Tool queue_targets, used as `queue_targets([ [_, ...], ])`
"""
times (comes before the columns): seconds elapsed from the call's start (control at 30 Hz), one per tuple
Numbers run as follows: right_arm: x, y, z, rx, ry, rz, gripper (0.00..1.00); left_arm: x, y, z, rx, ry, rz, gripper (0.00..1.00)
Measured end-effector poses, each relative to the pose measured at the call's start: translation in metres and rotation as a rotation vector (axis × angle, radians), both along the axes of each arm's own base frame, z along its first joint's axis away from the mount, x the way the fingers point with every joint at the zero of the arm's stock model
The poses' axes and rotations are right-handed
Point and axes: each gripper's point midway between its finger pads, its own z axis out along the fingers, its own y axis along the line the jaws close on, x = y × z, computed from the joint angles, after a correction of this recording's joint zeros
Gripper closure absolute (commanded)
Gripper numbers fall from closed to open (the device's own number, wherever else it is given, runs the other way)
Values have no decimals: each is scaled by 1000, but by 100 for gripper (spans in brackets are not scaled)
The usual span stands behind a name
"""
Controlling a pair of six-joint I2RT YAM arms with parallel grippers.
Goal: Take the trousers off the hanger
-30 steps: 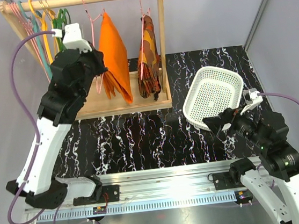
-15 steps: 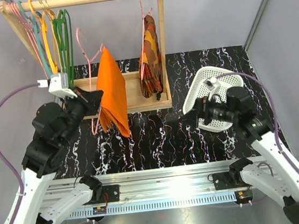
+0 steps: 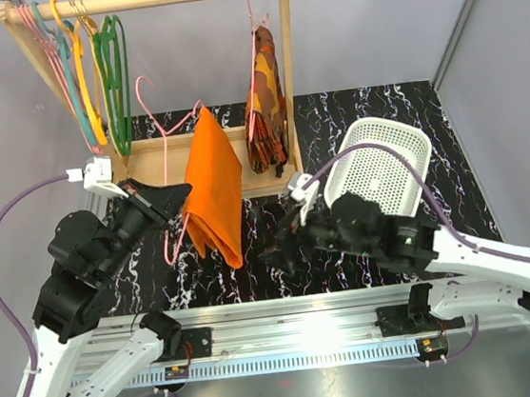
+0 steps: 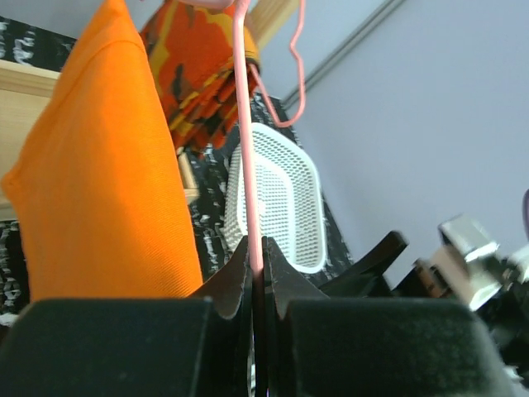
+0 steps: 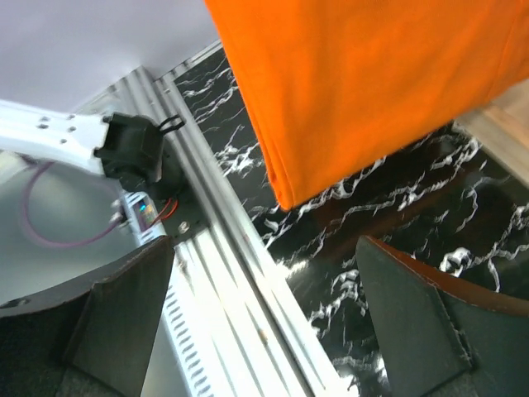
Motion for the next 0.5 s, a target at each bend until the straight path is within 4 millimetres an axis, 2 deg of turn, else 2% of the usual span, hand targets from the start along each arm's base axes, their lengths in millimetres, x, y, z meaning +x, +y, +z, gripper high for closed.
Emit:
queue_targets([
  [0.1,4,24,-5,-34,-95,-87,4,-3,-6,6,-34,-2,-30,100],
  [0.2,27,38,-4,-72,-151,-225,4,-4,-11,9,-46,-7,-57,100],
  [0.33,50,52,13,-70,-197,-340,5,-3,-12,8,-43,-4,-63,100],
  [0.5,56,64,31,-37,-227,-385,6,-3,-11,12,-38,-3,-56,100],
])
